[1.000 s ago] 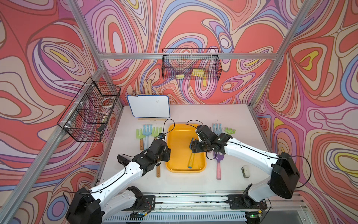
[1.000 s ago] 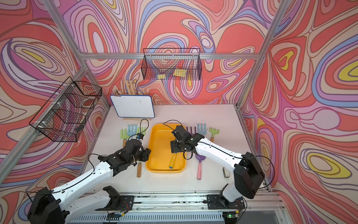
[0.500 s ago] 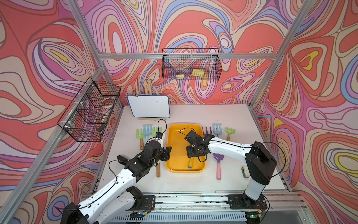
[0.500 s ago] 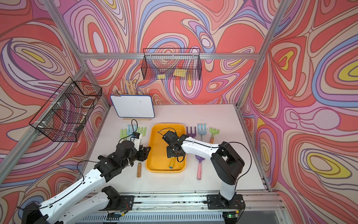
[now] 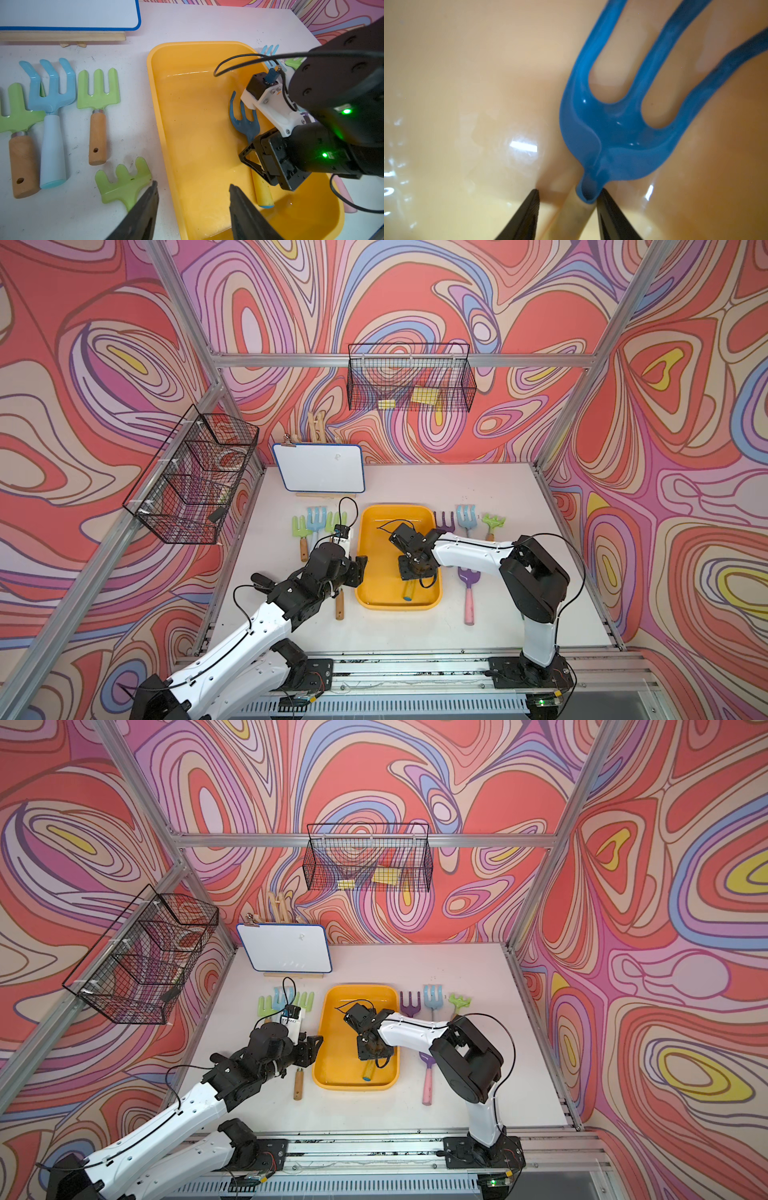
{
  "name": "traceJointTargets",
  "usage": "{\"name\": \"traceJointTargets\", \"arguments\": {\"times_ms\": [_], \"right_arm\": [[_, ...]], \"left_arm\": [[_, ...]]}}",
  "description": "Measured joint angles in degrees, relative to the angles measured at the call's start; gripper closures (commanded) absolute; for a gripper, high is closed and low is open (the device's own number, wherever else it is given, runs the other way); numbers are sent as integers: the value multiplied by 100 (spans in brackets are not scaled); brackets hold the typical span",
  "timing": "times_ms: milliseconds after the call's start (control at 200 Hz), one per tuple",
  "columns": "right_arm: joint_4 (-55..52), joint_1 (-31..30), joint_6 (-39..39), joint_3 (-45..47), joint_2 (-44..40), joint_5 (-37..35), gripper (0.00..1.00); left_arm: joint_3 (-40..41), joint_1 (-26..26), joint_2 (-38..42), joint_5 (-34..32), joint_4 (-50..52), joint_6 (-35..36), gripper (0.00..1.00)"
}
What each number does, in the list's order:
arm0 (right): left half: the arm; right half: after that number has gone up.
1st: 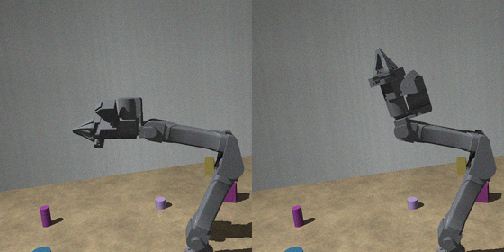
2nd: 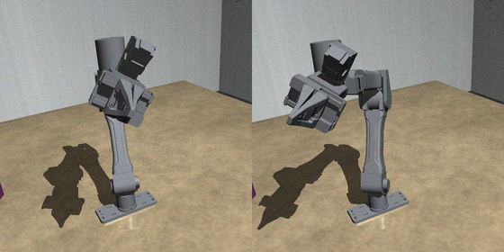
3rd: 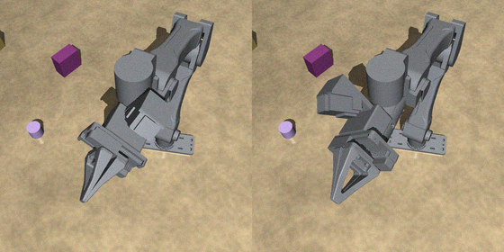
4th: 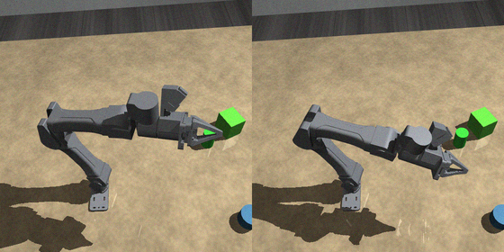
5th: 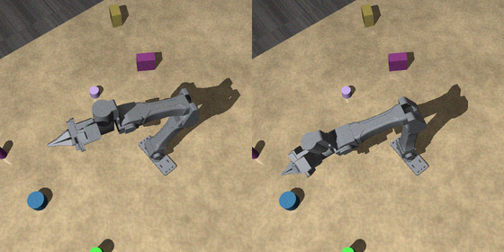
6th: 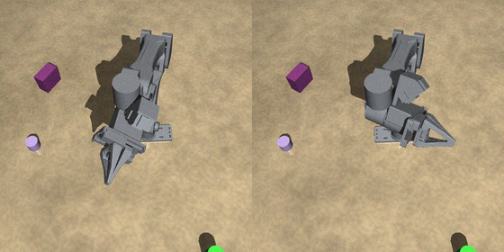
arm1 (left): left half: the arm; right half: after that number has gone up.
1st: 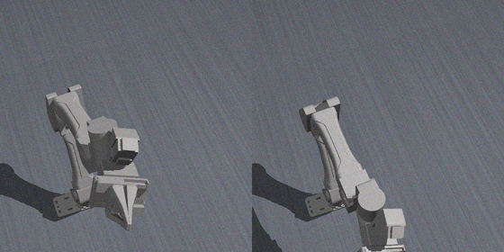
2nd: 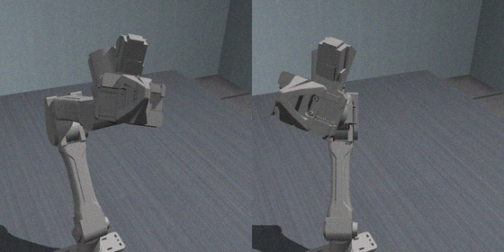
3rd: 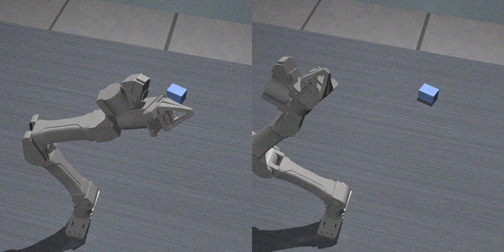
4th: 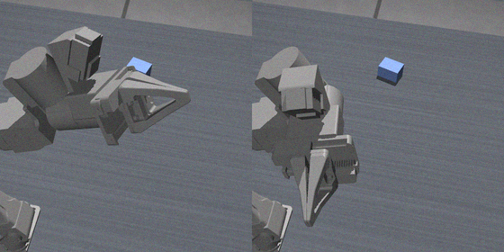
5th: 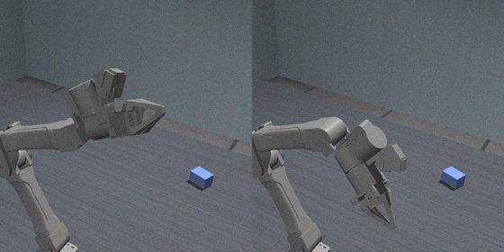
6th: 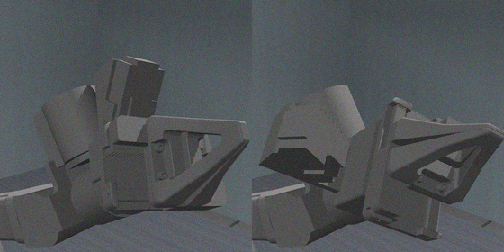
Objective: Take the hand rake out of the storage box
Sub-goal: Pick up the rake from the storage box.
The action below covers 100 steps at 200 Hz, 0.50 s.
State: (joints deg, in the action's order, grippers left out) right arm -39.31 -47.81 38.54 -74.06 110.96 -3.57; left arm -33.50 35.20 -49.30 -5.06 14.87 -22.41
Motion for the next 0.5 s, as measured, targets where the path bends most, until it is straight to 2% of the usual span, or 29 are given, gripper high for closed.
{"name": "traceJointTargets", "arguments": {"times_ms": [160, 501], "right_arm": [[92, 4, -15, -101, 70, 28, 72], [48, 15, -190, -129, -52, -48, 76]], "left_arm": [[2, 0, 0, -2, 39, 15, 43], [28, 0, -181, -4, 37, 15, 44]]}}
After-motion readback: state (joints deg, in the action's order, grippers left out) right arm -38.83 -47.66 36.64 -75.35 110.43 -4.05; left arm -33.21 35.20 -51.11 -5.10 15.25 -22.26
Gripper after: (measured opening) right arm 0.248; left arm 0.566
